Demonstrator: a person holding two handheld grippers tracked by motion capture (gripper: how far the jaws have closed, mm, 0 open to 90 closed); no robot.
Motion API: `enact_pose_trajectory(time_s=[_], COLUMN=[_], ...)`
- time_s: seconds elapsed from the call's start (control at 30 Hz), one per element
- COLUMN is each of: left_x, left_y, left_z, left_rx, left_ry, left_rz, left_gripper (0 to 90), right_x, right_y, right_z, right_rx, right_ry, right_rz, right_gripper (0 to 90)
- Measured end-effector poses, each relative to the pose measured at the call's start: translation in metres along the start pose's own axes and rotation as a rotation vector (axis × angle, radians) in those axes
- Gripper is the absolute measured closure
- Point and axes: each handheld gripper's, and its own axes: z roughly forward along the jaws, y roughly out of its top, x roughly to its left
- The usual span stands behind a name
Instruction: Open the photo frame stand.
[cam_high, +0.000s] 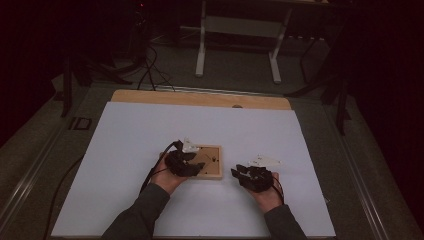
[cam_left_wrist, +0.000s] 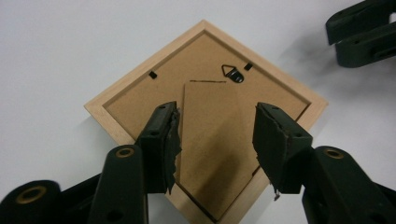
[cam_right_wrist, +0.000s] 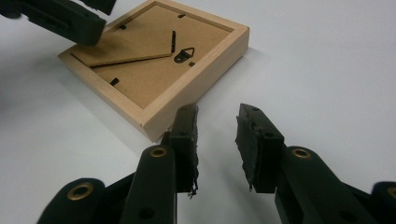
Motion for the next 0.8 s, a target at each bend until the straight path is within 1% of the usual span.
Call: enact_pose_trajectory(time_s=[0.13,0.17,0.2,0.23,0.3,0.4,0.67,0.77,0.8], left_x=[0.001,0.001,0.001,0.001,0.001,0.0,0.0,0.001,0.001], left_y=[-0.001,-0.001,-0.001,-0.001,-0.002,-0.003,-0.006,-0.008,-0.009], left_z=[0.003,0.004,0.004,0.004,0.004,0.004,0.006,0.007,0.008], left_rx=[0.014,0.017,0.017,0.015,0.015,0.013,0.025,0.032,0.029], left_ry=[0.0,-0.003,-0.003,-0.002,-0.002,-0.002,-0.001,-0.003,-0.009], left_rz=[0.0,0.002,0.002,0.003,0.003,0.0,0.005,0.001,-0.008], left_gripper=[50.4,50.4,50.4,50.4,50.4,50.4,49.3,49.3,49.3], right_x=[0.001,0.002,0.003,0.003,0.004,0.007,0.01,0.012,0.013], right_y=[0.0,0.001,0.001,0.001,0.001,0.002,0.003,0.004,0.004], right_z=[0.0,0.0,0.0,0.0,-0.001,0.0,0.002,0.003,0.003], right_rx=[-0.003,-0.008,-0.01,-0.01,-0.016,-0.022,-0.028,-0.028,-0.031], right_ry=[0.003,0.008,0.012,0.012,0.019,0.023,0.032,0.037,0.041], right_rz=[0.0,-0.007,-0.01,-0.01,-0.021,-0.033,-0.037,-0.041,-0.043], right_gripper=[69.9,74.8,77.9,77.9,82.4,86.8,89.4,89.5,89.5])
